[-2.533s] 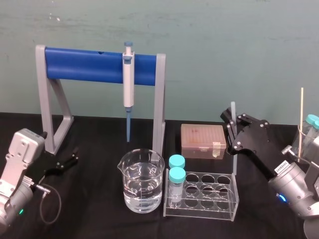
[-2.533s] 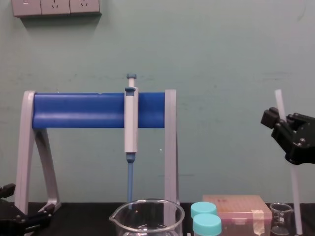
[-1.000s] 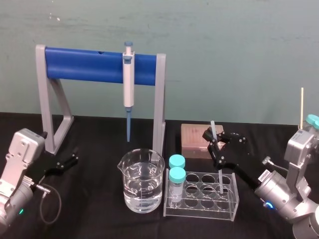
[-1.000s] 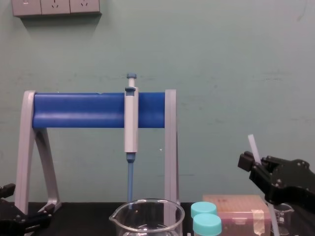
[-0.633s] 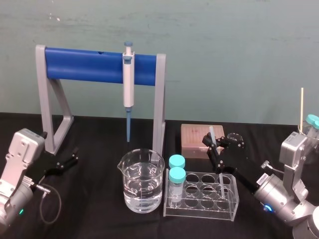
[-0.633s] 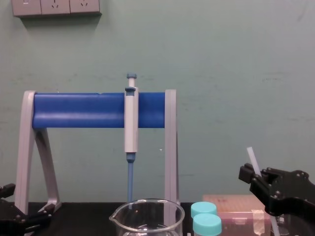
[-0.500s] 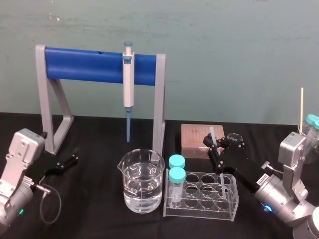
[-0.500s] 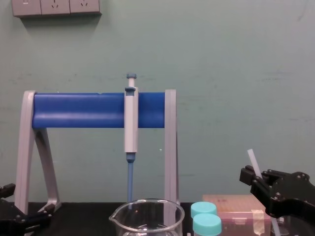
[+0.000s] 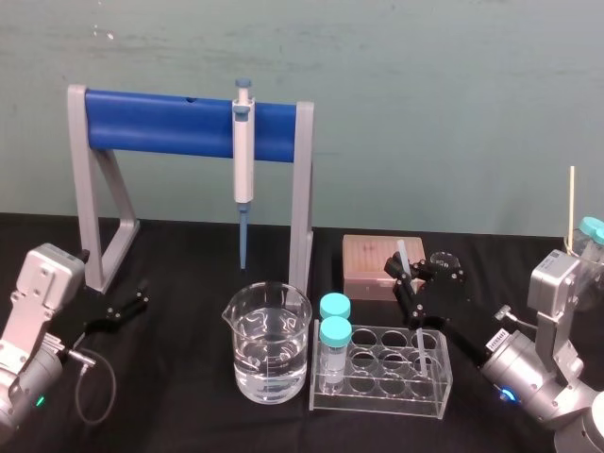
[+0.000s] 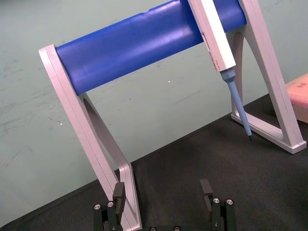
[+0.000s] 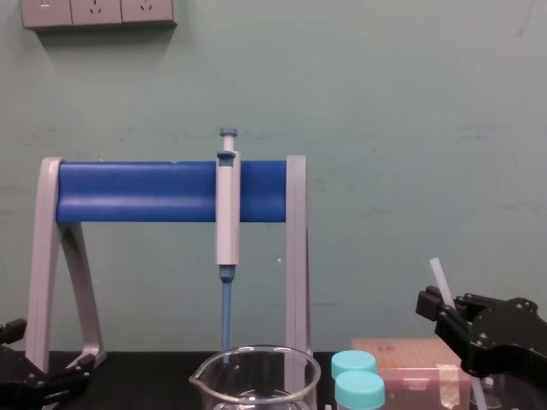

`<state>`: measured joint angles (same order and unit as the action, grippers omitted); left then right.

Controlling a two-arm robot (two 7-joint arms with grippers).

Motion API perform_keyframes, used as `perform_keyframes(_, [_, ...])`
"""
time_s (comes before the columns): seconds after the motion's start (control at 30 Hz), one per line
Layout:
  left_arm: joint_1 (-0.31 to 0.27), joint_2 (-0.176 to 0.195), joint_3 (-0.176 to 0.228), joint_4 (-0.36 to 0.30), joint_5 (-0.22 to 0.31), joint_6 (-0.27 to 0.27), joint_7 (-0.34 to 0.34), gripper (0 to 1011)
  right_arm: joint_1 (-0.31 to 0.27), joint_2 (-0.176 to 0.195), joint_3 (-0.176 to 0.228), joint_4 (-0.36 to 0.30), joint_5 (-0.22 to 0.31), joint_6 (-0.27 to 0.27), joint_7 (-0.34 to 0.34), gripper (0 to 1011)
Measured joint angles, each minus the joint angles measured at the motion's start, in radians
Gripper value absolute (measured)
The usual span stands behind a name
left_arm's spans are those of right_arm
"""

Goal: Pick up the stirring rod with one hand, then place it down.

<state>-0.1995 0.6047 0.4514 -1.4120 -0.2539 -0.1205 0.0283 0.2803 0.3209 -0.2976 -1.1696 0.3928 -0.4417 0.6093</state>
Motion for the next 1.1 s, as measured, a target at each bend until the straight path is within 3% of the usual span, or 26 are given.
perform_keyframes(0.13, [0.000,0.000,0.000,0.000,0.000,0.000,0.000,1000,0.000,0.000,0.000,0.000,0.000,-0.001,0.001,109])
perform_keyframes(0.6, [0.000,0.000,0.000,0.000,0.000,0.000,0.000,1000,0.000,0.000,0.000,0.000,0.002,-0.002,0.003,570])
perform_keyframes(0.73, [0.000,0.000,0.000,0.000,0.000,0.000,0.000,1000,0.000,0.000,0.000,0.000,0.002,-0.003,0.003,657])
perform_keyframes(0.83, [0.000,0.000,0.000,0.000,0.000,0.000,0.000,1000,0.000,0.000,0.000,0.000,0.002,-0.003,0.003,794])
perform_keyframes(1.1, [0.000,0.000,0.000,0.000,0.000,0.000,0.000,1000,0.000,0.000,0.000,0.000,0.002,-0.003,0.003,992])
